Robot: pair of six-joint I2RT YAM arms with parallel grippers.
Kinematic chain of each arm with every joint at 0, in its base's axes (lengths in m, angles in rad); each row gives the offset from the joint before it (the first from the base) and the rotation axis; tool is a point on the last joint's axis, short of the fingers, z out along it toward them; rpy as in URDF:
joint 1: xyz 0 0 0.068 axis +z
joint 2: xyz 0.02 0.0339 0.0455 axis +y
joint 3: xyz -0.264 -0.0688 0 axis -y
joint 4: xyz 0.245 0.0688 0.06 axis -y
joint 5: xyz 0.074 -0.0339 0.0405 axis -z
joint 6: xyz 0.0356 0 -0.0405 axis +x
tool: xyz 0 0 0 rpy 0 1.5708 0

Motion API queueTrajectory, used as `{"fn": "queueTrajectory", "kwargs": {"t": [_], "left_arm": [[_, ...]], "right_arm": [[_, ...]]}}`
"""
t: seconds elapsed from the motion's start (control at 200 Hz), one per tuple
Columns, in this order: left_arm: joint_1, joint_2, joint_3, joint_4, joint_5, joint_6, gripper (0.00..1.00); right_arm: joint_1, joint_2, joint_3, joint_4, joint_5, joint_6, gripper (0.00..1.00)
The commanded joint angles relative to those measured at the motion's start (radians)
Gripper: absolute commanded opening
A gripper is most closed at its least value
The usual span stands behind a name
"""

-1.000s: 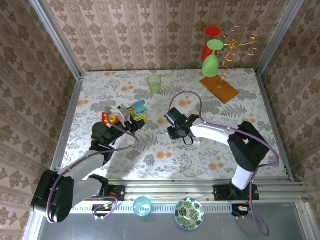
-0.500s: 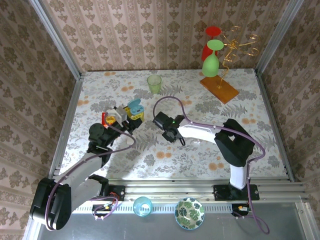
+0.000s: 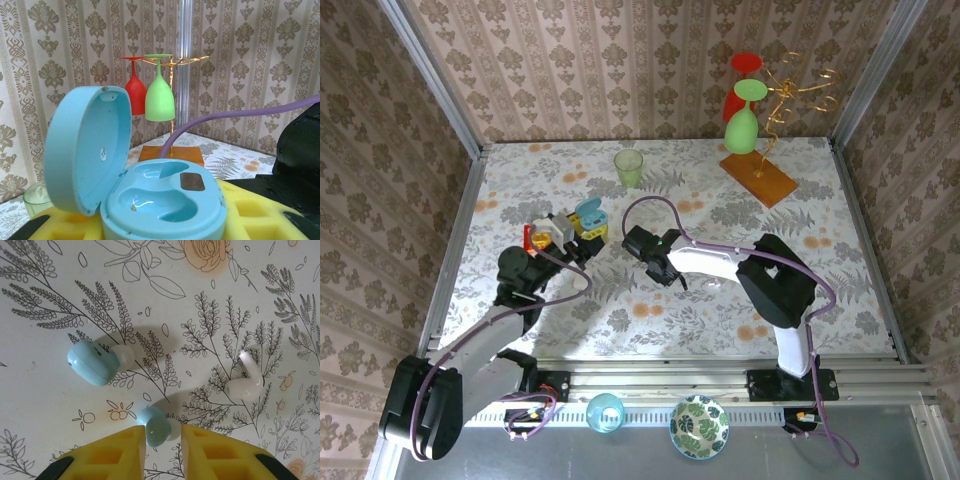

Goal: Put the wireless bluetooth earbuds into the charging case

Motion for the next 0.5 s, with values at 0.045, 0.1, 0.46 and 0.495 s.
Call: {"fn": "queueTrajectory", "kwargs": {"t": [0.045, 0.1, 0.46, 0.495], "left_arm": [[0.01, -0.012, -0.008, -0.001, -0.007, 0.021, 0.19], [0.01, -0.013, -0.009, 0.005, -0.005, 0.021, 0.19], [0.012, -0.016, -0.012, 0.007, -0.008, 0.021, 0.19], [0.012, -0.014, -0.012, 0.009, -0.008, 0.021, 0.19]], "right_arm": [[0.014, 0.032, 0.05, -0.036, 0.029, -0.014, 0.25], [0.017, 0.039, 0.055, -0.037, 0.027, -0.015, 0.25], [0.024, 0.057, 0.064, -0.078, 0.08, -0.025, 0.26], [0.023, 0.058, 0.065, -0.08, 0.082, -0.027, 0.26]]}}
